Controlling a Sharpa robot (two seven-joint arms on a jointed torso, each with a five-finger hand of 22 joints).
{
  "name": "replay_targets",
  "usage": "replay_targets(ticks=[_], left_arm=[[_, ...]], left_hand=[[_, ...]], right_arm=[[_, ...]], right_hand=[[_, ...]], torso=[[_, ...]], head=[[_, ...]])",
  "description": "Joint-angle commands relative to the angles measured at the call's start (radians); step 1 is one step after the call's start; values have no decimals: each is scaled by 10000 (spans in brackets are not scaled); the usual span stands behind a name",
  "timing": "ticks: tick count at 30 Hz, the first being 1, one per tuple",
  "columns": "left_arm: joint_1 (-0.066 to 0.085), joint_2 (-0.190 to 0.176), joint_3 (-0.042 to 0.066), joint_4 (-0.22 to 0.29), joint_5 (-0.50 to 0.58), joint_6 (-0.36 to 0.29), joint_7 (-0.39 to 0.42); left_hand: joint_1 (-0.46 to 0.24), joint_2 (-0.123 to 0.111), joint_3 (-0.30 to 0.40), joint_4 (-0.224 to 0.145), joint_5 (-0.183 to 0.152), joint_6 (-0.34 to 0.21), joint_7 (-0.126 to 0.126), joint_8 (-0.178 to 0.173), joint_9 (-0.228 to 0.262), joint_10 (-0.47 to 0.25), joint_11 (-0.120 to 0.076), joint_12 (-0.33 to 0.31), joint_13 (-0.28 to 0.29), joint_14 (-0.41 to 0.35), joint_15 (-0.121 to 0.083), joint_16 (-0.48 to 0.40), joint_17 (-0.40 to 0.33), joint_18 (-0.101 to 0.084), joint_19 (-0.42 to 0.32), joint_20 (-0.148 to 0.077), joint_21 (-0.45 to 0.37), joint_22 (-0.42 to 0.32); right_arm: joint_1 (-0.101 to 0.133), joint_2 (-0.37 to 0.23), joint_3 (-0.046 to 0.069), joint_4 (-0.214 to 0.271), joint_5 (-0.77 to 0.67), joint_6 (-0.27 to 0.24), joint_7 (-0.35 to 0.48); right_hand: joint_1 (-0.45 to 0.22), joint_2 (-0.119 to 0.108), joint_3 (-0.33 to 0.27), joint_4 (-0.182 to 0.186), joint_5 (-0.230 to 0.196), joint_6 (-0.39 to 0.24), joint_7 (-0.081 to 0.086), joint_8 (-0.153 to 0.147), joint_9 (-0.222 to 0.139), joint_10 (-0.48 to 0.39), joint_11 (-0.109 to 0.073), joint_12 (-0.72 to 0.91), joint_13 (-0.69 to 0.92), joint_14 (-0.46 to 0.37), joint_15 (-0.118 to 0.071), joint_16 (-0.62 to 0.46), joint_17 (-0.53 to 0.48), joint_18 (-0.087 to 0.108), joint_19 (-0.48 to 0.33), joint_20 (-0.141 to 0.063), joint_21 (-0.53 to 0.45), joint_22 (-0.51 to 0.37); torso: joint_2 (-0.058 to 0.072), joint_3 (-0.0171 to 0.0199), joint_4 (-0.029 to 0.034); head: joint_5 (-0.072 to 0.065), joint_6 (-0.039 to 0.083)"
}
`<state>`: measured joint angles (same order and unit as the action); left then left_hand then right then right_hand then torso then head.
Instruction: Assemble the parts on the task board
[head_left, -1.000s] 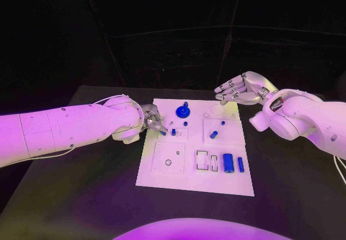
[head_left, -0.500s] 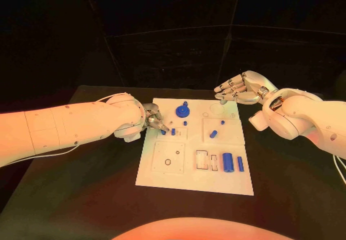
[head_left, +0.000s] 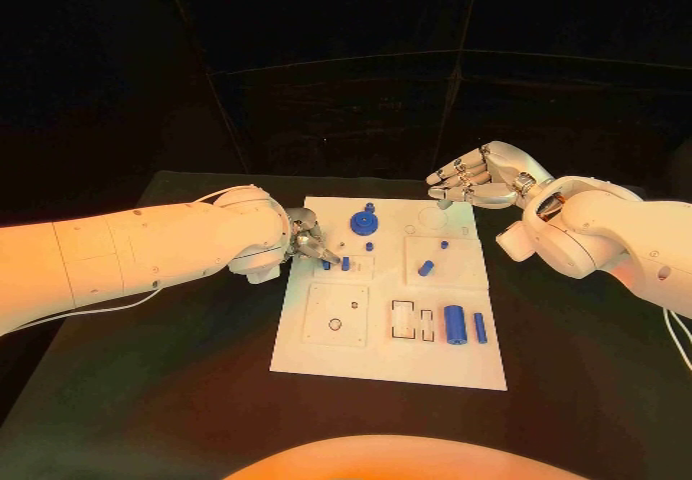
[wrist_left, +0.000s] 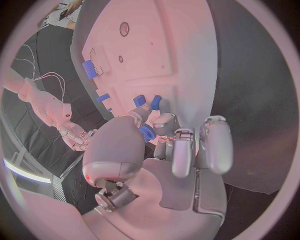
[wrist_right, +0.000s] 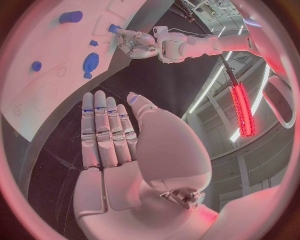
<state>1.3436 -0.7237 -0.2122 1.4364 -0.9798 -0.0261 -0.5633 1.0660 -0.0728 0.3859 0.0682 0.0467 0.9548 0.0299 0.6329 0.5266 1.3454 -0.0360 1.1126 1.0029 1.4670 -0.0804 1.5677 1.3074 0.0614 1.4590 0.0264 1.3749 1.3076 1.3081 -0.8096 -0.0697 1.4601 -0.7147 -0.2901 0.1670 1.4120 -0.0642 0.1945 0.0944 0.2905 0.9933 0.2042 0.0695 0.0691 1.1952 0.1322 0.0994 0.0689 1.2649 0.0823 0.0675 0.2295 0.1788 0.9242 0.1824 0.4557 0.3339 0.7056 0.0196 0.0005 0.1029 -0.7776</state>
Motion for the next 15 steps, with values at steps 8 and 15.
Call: replay_targets(ticks=[8,15], left_arm=[[-3,-18,-14,-99,36,0,-145],[25,-230,1,143,36,-390,260]], left_hand=[[-701,-264,-1210,552,17,20,69,54,20,-39,37,39,-9,1038,-71,31,2634,-13,7,-36,-61,334],[-789,-265,-2026,950,16,3,39,69,33,-31,8,90,34,1038,-99,31,2634,-10,16,-59,-73,343]], right_arm=[[19,3,6,9,-10,72,51],[19,6,6,-34,-10,71,-5]], right_hand=[[-127,-5,52,33,-63,-79,-5,26,8,-75,-3,14,-6,-61,-6,-29,-15,13,2,75,-63,-21],[-169,-9,56,56,-70,-112,7,16,3,-122,14,3,-12,-109,13,-45,-28,9,-6,89,-111,-48]], torso=[[0,-3,11],[-5,-10,-3]], head=[[-15,-6],[-8,-1]])
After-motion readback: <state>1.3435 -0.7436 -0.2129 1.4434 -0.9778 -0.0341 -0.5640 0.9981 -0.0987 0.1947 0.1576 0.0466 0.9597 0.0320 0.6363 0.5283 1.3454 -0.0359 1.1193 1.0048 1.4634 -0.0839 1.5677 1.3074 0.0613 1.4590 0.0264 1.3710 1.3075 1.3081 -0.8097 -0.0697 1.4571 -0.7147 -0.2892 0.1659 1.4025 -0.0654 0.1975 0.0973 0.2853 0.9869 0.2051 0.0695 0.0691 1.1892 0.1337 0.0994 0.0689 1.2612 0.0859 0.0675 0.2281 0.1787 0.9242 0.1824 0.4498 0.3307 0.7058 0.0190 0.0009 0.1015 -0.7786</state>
